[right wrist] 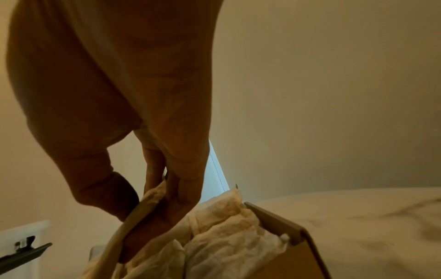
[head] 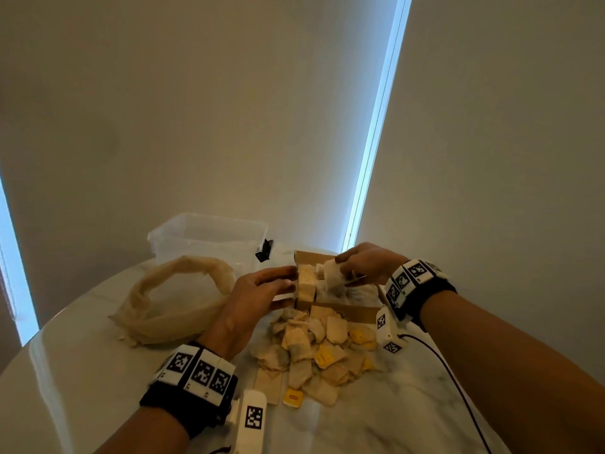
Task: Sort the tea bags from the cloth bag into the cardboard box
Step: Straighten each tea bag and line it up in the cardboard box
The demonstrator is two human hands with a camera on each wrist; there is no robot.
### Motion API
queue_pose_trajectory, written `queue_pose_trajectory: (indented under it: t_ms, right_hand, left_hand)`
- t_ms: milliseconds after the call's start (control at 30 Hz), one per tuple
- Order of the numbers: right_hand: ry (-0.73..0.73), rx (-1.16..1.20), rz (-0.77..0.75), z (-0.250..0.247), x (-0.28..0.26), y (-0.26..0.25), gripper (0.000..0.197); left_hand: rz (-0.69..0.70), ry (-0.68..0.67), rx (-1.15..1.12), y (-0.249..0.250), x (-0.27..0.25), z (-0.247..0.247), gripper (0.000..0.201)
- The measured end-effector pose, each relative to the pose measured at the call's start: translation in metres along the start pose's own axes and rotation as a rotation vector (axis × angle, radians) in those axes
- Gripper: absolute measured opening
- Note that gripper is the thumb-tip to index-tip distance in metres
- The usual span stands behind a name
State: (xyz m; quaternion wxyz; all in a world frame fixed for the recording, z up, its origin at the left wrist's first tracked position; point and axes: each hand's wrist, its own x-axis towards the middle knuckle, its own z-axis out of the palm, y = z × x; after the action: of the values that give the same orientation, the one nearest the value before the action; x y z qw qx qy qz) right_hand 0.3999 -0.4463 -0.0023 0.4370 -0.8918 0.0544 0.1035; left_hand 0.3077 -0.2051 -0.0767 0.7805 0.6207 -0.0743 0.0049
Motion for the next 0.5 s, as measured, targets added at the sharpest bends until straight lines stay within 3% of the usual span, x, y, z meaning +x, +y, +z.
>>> queue_pose_trajectory:
  t_ms: [500]
  right_hand:
    - [0.001, -0.061, -0.072, 0.021, 0.031, 0.002, 0.055]
  left_hand:
    - [-0.002, 0.029, 0.062, -0.004, 0.003, -0.006, 0.028]
